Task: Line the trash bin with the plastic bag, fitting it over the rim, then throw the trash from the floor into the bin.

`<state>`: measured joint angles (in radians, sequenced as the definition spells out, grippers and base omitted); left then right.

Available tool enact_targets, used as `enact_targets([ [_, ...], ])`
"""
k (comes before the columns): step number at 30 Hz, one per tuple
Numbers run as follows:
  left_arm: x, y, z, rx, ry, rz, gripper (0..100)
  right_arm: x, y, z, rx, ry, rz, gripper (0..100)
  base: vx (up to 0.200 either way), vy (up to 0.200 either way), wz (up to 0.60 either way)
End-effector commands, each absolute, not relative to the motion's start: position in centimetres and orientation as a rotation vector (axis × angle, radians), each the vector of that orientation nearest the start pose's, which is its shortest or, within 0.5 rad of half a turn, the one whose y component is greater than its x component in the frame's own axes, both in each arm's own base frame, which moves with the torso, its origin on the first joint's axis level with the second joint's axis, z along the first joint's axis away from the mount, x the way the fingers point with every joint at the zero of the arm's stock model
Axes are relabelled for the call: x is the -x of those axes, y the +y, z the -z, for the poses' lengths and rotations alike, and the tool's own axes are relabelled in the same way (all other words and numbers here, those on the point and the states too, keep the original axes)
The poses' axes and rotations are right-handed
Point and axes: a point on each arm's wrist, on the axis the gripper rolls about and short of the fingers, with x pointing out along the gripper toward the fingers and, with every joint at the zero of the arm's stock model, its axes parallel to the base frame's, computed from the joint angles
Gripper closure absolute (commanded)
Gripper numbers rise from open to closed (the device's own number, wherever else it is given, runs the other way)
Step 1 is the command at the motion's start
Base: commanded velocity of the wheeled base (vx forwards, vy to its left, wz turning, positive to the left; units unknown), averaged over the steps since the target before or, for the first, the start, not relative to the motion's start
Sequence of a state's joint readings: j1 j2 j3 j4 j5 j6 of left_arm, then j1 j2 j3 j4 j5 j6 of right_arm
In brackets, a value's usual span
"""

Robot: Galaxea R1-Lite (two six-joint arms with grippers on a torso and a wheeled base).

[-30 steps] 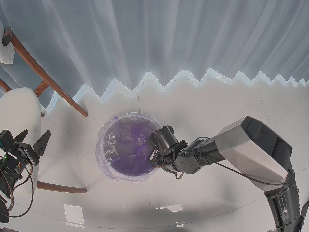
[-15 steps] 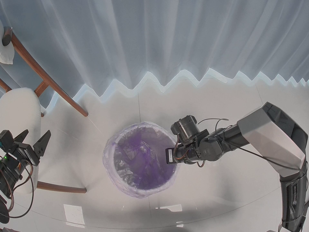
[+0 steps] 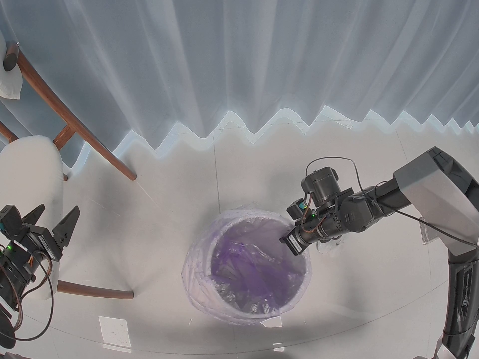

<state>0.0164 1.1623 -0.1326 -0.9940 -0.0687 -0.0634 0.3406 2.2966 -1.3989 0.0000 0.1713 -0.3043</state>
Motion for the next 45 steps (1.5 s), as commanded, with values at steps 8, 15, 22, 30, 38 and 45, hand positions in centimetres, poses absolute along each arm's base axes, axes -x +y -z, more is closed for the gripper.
enact_targets([
  [8, -13.6, 0.1, -15.7, 0.065, 0.054, 0.052, 0, -43.6, 13.5, -4.8, 0.433, 0.752, -0.639, 100, 0.000, 0.000, 0.00],
  [15, -13.6, 0.1, -15.6, 0.065, 0.058, 0.052, 0, -44.8, 14.5, -4.7, 0.459, 0.714, -0.655, 100, 0.000, 0.000, 0.00],
  [22, -13.6, 0.1, -15.6, 0.065, 0.061, 0.049, 0, -45.0, 15.6, -4.8, 0.489, 0.693, -0.688, 100, 0.000, 0.000, 0.00],
  [30, -13.6, 0.1, -15.5, 0.064, 0.063, 0.047, 0, -45.1, 17.9, -5.7, 0.550, 0.609, -0.768, 100, 0.000, 0.000, 0.00],
  [38, -13.5, 0.1, -15.6, 0.064, 0.058, 0.046, 0, -45.1, 20.4, -5.6, 0.595, 0.556, -0.821, 100, 0.000, 0.000, 0.00],
  [45, -13.5, 0.2, -15.6, 0.064, 0.054, 0.044, 0, -45.5, 20.2, -5.6, 0.622, 0.524, -0.832, 0, 0.000, 0.000, 0.00],
])
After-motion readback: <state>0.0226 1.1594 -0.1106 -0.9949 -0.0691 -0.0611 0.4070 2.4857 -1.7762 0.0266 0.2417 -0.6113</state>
